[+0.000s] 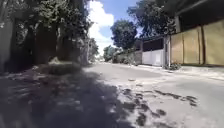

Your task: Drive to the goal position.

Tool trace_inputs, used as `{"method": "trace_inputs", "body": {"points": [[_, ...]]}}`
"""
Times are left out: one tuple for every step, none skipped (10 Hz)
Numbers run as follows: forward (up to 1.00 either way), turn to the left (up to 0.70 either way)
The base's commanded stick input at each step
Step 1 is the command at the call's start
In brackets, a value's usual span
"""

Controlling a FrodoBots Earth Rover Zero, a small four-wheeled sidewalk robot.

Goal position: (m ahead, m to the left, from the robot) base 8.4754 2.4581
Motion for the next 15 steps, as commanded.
{"method": "trace_inputs", "body": {"points": [[1.0, 0.01], [1.0, 0.01], [1.0, 0.01], [1.0, 0.01], [1.0, 0.01], [1.0, 0.01], [1.0, 0.01], [1.0, 0.01], [1.0, 0.03], [1.0, 0.08], [1.0, 0.13], [1.0, 0.18], [1.0, 0.1], [1.0, 0.01], [1.0, 0.01]]}}
